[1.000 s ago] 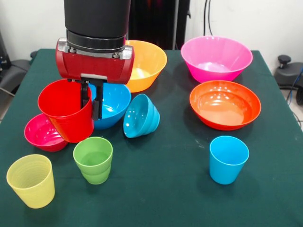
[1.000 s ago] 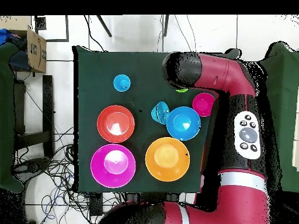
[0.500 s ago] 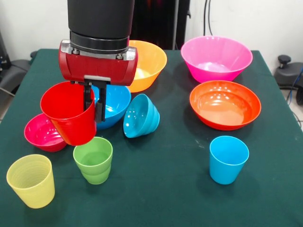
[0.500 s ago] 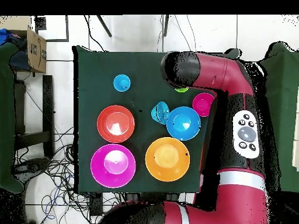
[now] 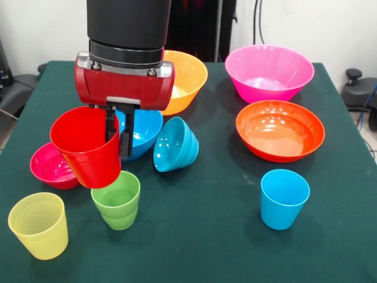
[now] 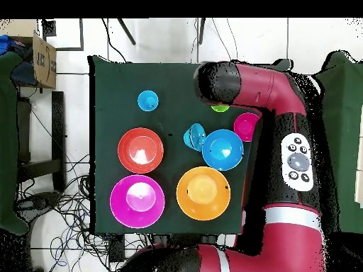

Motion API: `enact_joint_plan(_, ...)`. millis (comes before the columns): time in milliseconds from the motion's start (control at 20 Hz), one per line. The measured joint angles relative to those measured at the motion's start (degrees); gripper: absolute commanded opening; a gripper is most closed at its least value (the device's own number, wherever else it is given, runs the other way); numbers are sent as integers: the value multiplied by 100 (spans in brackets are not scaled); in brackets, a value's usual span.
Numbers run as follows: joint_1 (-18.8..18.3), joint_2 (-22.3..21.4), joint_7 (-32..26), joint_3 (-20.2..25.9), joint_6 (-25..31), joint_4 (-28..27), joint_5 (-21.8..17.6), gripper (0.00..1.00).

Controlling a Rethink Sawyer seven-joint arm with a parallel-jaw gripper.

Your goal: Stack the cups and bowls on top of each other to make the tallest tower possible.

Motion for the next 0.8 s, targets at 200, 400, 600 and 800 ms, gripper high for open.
enact_joint_plan(200, 0, 1, 0, 3, -174, 12, -8, 0)
enact_joint_plan(400, 0, 4, 0, 7, -279, 23, -12, 0)
enact_joint_plan(600, 0, 5, 0, 9, -295, 66, -13, 0)
enact_joint_plan(800, 0, 6, 0, 14, -295, 122, -13, 0)
